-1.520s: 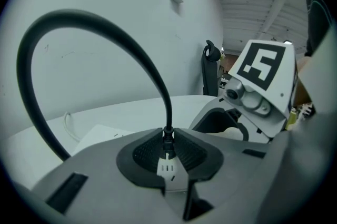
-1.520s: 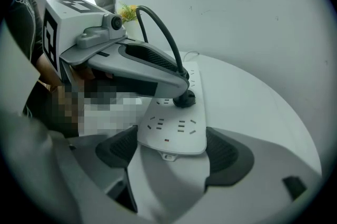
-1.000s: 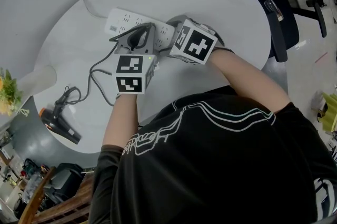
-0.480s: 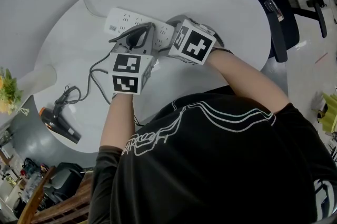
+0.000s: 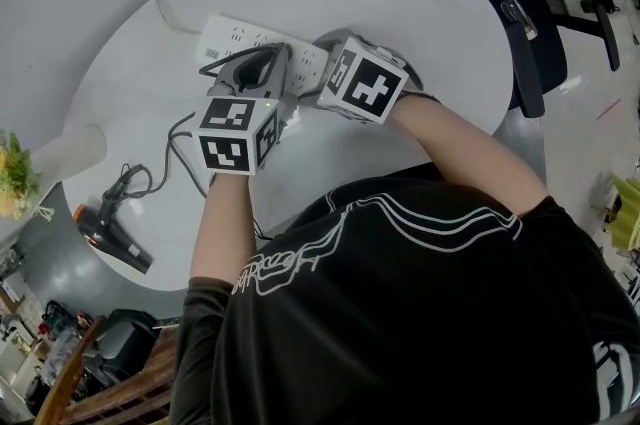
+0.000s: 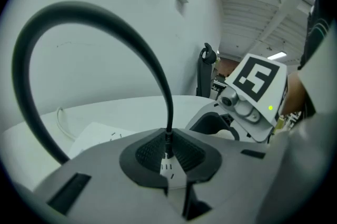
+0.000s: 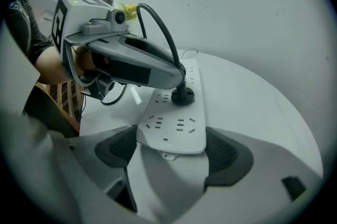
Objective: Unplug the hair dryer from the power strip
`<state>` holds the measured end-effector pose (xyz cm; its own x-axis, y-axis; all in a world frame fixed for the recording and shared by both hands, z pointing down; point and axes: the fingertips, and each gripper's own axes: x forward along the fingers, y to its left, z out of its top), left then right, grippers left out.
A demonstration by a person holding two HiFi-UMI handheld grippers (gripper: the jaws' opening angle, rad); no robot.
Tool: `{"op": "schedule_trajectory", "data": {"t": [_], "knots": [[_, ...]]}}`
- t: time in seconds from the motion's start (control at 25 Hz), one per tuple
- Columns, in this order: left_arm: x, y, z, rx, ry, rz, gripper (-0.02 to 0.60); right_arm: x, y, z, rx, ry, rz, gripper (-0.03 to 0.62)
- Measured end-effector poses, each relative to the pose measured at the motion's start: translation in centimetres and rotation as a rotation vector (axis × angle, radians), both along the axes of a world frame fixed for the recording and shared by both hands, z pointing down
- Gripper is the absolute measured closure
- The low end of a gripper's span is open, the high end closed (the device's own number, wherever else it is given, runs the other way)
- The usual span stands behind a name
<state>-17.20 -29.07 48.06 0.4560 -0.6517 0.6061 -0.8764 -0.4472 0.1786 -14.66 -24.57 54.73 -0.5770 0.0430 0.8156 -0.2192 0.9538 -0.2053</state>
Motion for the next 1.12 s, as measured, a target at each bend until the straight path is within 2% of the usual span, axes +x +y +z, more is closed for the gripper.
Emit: {"op": "schedule_trajectory", "data": {"t": [0.12,0.24,0.32,0.48,0.64,0.84,0.92,0.96,1.04,1.12], "knots": [[0.4,0.2,-0.1,0.014,-0.088,0.042,0.545,0.1,0.2,-0.1,-0.009,0.012,-0.001,0.241],[0.5,0.4,-0.2,0.016,-0.124,0.057,0.545,0.1,0.2,-0.1,-0.004,0.012,0.0,0.241],[0.4,0.4,-0.1,0.006,-0.111,0.052,0.545,0.1,0.3,-0.1,-0.003,0.011,-0.001,0.24],[-0.1,0.0,-0.1,-0.04,-0.018,0.006,0.543,0.0,0.0,0.0,0.004,0.009,0.004,0.241],[-0.3,-0.2,-0.2,-0.043,-0.008,0.002,0.543,-0.2,-0.1,0.1,0.011,0.005,0.015,0.241],[0.2,0.4,-0.3,0.002,-0.16,0.089,0.545,-0.3,0.0,0.1,-0.002,0.019,0.009,0.24],[0.5,0.7,-0.5,0.018,-0.186,0.105,0.545,-0.2,0.0,0.1,0.001,0.02,0.012,0.24],[0.7,0.7,-1.0,0.03,-0.164,0.104,0.545,-0.2,0.0,0.1,-0.006,0.019,0.015,0.241],[1.1,0.3,-2.8,0.056,-0.063,0.083,0.545,-0.3,0.1,0.0,-0.019,0.02,0.016,0.241],[1.1,-0.4,-3.8,0.058,-0.027,0.069,0.545,-0.4,-0.1,0.0,-0.013,0.019,0.013,0.241]]}}
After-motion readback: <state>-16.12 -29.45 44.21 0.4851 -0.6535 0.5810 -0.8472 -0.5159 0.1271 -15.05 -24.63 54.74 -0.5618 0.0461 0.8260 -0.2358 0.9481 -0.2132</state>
